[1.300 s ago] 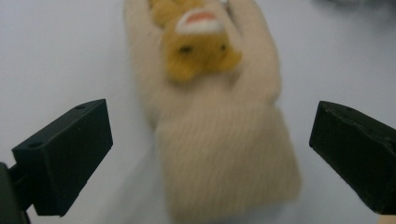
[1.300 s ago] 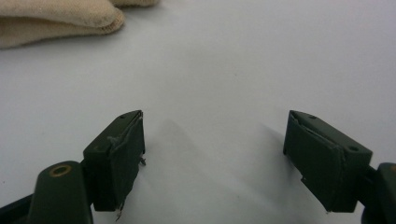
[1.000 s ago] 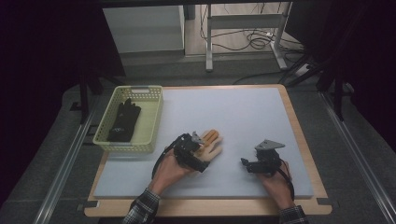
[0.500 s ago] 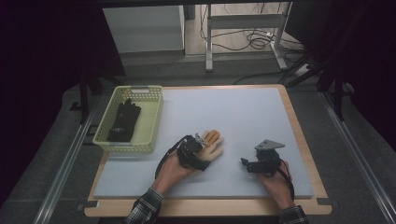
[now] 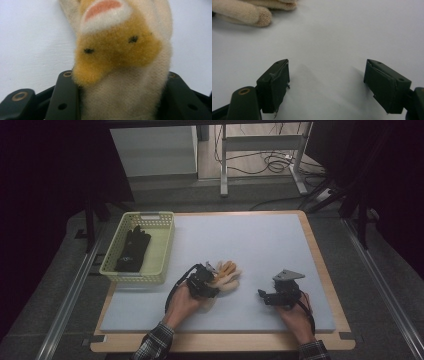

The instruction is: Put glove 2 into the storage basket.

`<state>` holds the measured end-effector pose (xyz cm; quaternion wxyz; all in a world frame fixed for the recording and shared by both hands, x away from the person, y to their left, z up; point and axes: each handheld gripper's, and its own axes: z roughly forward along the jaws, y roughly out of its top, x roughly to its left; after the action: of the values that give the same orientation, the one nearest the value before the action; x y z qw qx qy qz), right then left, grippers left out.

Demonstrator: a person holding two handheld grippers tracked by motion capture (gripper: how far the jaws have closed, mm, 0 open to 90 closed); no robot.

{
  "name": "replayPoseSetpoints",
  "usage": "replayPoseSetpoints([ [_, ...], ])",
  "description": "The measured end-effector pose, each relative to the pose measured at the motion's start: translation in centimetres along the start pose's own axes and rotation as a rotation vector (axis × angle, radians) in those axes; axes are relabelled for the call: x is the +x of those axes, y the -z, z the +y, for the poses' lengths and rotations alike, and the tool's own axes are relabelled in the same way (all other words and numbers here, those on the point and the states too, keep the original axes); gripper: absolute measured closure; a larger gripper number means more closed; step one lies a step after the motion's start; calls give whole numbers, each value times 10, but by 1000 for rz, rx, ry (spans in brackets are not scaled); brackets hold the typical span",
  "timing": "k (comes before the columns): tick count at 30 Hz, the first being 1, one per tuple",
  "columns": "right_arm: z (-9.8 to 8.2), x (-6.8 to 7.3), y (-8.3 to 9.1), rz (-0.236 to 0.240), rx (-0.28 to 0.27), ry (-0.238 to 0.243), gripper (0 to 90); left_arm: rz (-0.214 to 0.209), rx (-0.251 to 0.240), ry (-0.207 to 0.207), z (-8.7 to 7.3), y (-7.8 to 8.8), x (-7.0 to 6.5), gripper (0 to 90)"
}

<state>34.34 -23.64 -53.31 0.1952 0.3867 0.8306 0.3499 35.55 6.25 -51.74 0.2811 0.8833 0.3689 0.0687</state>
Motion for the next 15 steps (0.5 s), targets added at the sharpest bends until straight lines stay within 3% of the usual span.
replayPoseSetpoints([
  [15, 0, 0, 0, 0, 0, 0, 202, 53, -38, 45, 10, 42, 23, 538],
])
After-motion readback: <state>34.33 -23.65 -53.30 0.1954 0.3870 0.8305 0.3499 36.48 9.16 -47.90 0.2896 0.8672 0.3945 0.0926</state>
